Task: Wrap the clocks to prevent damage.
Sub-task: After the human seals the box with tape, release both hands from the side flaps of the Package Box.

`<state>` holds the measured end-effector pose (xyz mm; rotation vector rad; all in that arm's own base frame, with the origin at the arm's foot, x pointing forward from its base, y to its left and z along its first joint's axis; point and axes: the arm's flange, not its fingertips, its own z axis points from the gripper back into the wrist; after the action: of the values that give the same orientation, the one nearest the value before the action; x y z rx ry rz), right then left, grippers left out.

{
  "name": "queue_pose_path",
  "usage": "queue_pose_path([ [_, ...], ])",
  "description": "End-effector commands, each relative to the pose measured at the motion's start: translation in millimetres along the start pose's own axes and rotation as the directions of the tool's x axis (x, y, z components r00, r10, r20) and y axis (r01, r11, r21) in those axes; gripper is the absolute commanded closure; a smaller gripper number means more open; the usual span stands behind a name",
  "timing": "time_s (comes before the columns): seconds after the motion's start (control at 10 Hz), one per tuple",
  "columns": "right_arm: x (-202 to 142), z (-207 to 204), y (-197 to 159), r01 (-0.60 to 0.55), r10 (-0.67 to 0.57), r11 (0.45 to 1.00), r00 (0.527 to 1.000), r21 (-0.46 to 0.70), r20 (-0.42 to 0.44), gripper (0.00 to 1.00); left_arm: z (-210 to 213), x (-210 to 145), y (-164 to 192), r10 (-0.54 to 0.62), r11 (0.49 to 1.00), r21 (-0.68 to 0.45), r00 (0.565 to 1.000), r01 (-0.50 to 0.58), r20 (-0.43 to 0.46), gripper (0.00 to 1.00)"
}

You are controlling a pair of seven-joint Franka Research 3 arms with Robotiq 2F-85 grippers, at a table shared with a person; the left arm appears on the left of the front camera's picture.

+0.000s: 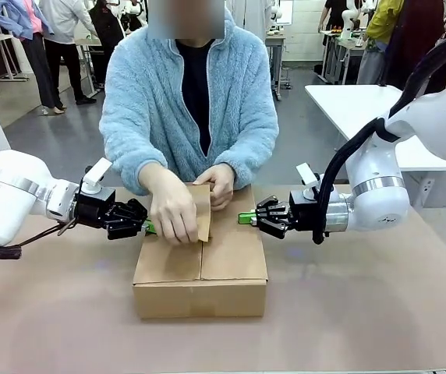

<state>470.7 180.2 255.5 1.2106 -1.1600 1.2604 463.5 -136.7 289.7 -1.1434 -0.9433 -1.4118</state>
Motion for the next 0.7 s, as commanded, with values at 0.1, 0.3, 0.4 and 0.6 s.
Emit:
queue_pose_path([
  [0.1,-3.0,-0.6,0.0,0.006,-0.006,1.000,1.000,-0.004,0.001,0.99,-0.3,-1.7,0.5,0.001,1.000,0.005,1.000,-0.001,-0.004,1.00],
  [0.3,-3.0,-0.6,0.0,0.006,-0.006,1.000,1.000,-0.004,0.001,0.99,-0.3,-1.7,0.5,0.001,1.000,0.005,1.000,-0.001,-0.004,1.00],
  [0.4,-3.0,-0.6,0.0,0.006,-0.006,1.000,1.000,-0.004,0.001,0.99,-0.3,-1.7,0.5,0.001,1.000,0.005,1.000,-0.001,-0.004,1.00],
  [0.6,-3.0,-0.6,0.0,0.006,-0.006,1.000,1.000,-0.004,0.001,0.99,-0.3,-1.7,0.5,0.001,1.000,0.005,1.000,-0.001,-0.004,1.00],
])
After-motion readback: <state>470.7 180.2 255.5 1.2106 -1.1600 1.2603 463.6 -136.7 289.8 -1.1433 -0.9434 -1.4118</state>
